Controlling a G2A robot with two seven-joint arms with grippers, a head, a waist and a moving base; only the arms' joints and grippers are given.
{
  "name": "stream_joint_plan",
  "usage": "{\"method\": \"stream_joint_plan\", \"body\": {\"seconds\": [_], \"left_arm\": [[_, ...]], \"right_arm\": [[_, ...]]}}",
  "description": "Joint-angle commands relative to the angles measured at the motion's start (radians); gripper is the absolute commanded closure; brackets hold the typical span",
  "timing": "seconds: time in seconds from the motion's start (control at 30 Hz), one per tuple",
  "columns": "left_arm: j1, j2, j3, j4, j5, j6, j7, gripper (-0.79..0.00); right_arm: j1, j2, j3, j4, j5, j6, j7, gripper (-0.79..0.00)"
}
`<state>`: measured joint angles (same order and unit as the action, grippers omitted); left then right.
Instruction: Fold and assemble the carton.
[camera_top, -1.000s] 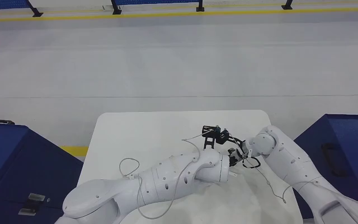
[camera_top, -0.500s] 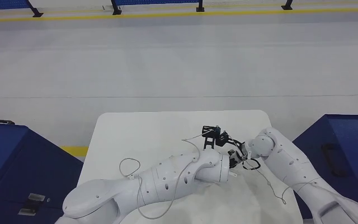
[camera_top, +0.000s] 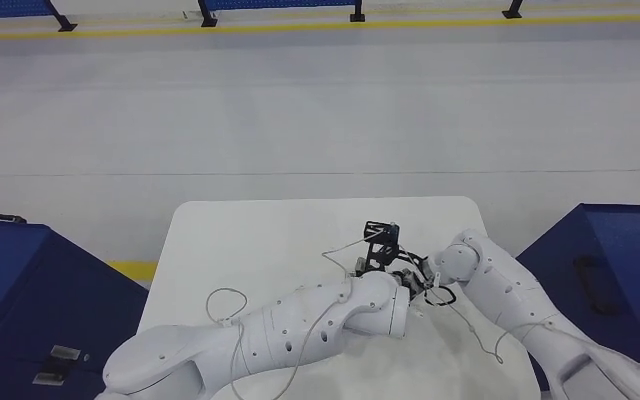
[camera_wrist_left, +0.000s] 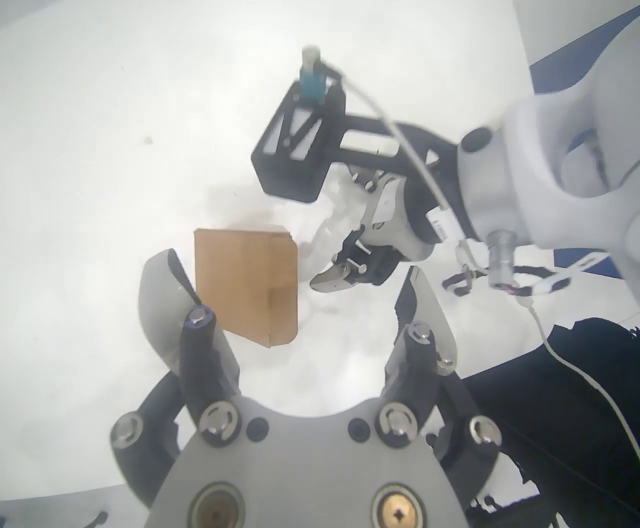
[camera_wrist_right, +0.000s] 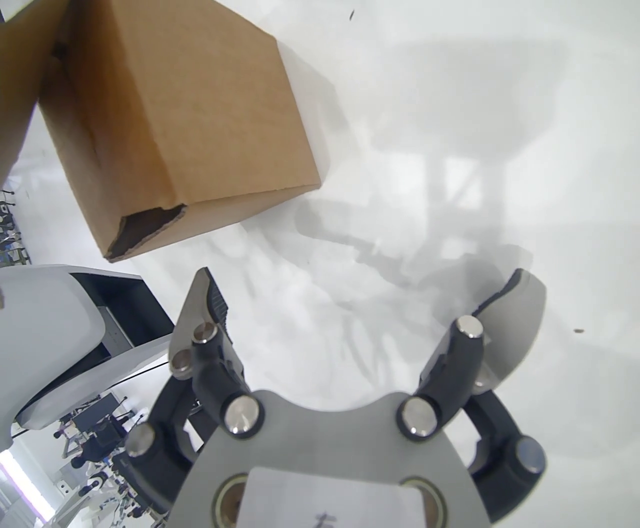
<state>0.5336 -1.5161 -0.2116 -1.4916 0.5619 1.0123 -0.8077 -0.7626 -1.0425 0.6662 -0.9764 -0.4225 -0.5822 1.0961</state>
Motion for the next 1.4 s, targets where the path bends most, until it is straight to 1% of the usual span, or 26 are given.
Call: {"method": "stream_joint_plan", "body": {"seconds": [0.0, 0.03, 0.07, 0.13, 0.23, 0.3, 0.37, 0.4, 0.43, 0.47, 0.5, 0.6, 0.7, 0.8, 0.87, 1.07, 1.23, 1.37], "left_arm": [[0.022, 0.012, -0.014, -0.008, 0.026, 0.0, 0.0, -0.533], [0.027, 0.017, -0.021, -0.01, 0.04, 0.0, 0.0, -0.517], [0.035, 0.022, -0.031, -0.011, 0.048, 0.0, 0.0, -0.523], [0.051, 0.03, -0.05, -0.019, 0.053, 0.0, 0.0, -0.511], [0.065, 0.043, -0.06, -0.028, 0.05, 0.0, 0.0, -0.462], [0.065, 0.051, -0.055, -0.036, 0.024, 0.0, 0.0, -0.462], [0.051, 0.06, -0.041, -0.05, -0.019, 0.0, 0.0, -0.4], [0.04, 0.064, -0.032, -0.054, -0.039, 0.0, 0.0, -0.388], [0.028, 0.068, -0.021, -0.062, -0.064, 0.0, 0.0, -0.385], [0.015, 0.072, -0.009, -0.068, -0.101, 0.0, -0.001, -0.351], [-0.005, 0.075, 0.005, -0.068, -0.137, 0.0, 0.0, -0.336], [-0.065, 0.078, 0.042, -0.032, -0.237, 0.0, 0.0, -0.339], [-0.087, 0.068, 0.042, 0.009, -0.308, -0.001, -0.001, -0.348], [-0.096, 0.052, 0.042, 0.052, -0.328, -0.015, -0.015, -0.329], [-0.1, 0.039, 0.042, 0.079, -0.325, -0.031, -0.032, -0.332], [-0.095, -0.007, 0.042, 0.153, -0.292, -0.059, -0.059, -0.323], [-0.072, -0.054, 0.042, 0.236, -0.251, -0.06, -0.061, -0.314], [-0.072, -0.054, 0.042, 0.236, -0.251, -0.06, -0.061, -0.308]], "right_arm": [[0.005, 0.013, 0.037, -0.013, 0.021, 0.003, -0.006, -0.785], [0.003, 0.024, 0.061, -0.022, 0.033, -0.007, -0.002, -0.785], [-0.004, 0.037, 0.087, -0.036, 0.038, -0.018, 0.0, -0.785], [-0.03, 0.066, 0.147, -0.074, 0.052, -0.048, -0.001, -0.785], [-0.091, 0.113, 0.249, -0.151, 0.072, -0.067, -0.004, -0.785], [-0.143, 0.142, 0.32, -0.212, 0.087, -0.066, -0.018, -0.785], [-0.205, 0.166, 0.386, -0.27, 0.131, -0.073, -0.026, -0.785], [-0.234, 0.176, 0.414, -0.295, 0.161, -0.082, -0.022, -0.785], [-0.234, 0.176, 0.414, -0.295, 0.161, -0.082, -0.022, -0.785], [-0.234, 0.176, 0.414, -0.295, 0.161, -0.082, -0.022, -0.785], [-0.234, 0.176, 0.414, -0.295, 0.161, -0.082, -0.022, -0.785], [-0.234, 0.176, 0.414, -0.295, 0.161, -0.082, -0.022, -0.785], [-0.234, 0.176, 0.414, -0.295, 0.161, -0.082, -0.022, -0.785], [-0.234, 0.176, 0.414, -0.295, 0.161, -0.082, -0.022, -0.785], [-0.234, 0.176, 0.414, -0.295, 0.161, -0.082, -0.022, -0.785], [-0.234, 0.176, 0.414, -0.295, 0.161, -0.082, -0.022, -0.785], [-0.234, 0.176, 0.414, -0.295, 0.161, -0.082, -0.022, -0.785], [-0.234, 0.176, 0.414, -0.295, 0.161, -0.082, -0.022, -0.785]]}}
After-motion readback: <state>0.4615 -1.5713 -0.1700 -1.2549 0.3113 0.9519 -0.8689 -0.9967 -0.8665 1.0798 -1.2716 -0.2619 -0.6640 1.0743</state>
